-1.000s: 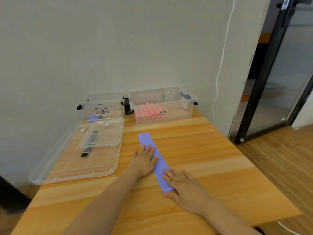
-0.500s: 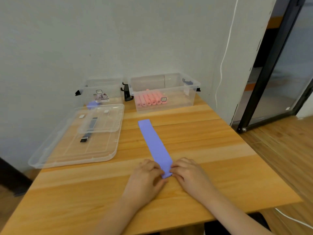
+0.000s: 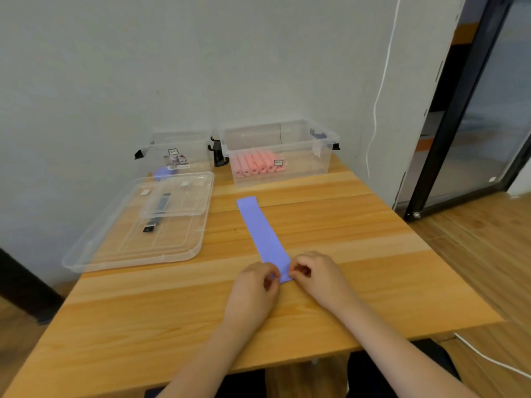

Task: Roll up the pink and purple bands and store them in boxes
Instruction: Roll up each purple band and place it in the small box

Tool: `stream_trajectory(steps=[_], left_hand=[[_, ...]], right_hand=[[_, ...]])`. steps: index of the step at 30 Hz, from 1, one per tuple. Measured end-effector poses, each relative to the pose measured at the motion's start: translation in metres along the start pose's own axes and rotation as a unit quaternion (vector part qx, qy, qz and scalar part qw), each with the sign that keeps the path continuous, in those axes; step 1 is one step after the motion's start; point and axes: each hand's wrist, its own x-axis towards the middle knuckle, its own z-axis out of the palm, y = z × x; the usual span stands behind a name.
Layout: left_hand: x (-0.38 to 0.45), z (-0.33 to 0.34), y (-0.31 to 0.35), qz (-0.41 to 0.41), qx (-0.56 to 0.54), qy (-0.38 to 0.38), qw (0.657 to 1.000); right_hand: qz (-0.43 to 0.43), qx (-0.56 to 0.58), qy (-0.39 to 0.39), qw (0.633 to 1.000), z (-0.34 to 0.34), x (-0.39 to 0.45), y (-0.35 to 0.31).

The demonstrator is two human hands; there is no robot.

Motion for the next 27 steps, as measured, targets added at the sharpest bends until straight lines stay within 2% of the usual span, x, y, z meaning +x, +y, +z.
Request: stream_trajectory(steps=[3,6,8,16,21,24,27], left_hand=[[-0.003,0.003,-0.003,0.020,0.067,0.011,0.997],[-0.005,0.003,-0.001,0.071,0.125,0.032,0.989],[-0.004,0.002,0.000,0.080,0.146,0.036,0.985],[0.000,0.004,-0.005,0.057,0.076,0.033,0.995],[0.000,0.005,-0.003,0.060,0.109,0.047,0.991],[-0.001,0.005,-0.003,0.082,0.142,0.042,0.986],[0.000,0.005,-0.003,0.073,0.125,0.047,0.988]], right_hand=[[-0.019,-0.033,0.022,0.999,0.003,-0.002,0.001],[-0.099,-0.103,0.018,0.990,0.005,-0.004,0.003],[-0.123,-0.108,0.009,0.986,0.006,-0.006,0.004],[-0.114,-0.055,-0.005,0.992,0.006,0.007,0.005],[-0.076,-0.056,0.011,0.995,0.007,0.007,0.007],[-0.097,-0.066,0.010,0.993,0.007,0.006,0.009],[-0.111,-0.062,0.005,0.992,0.008,0.005,0.012]])
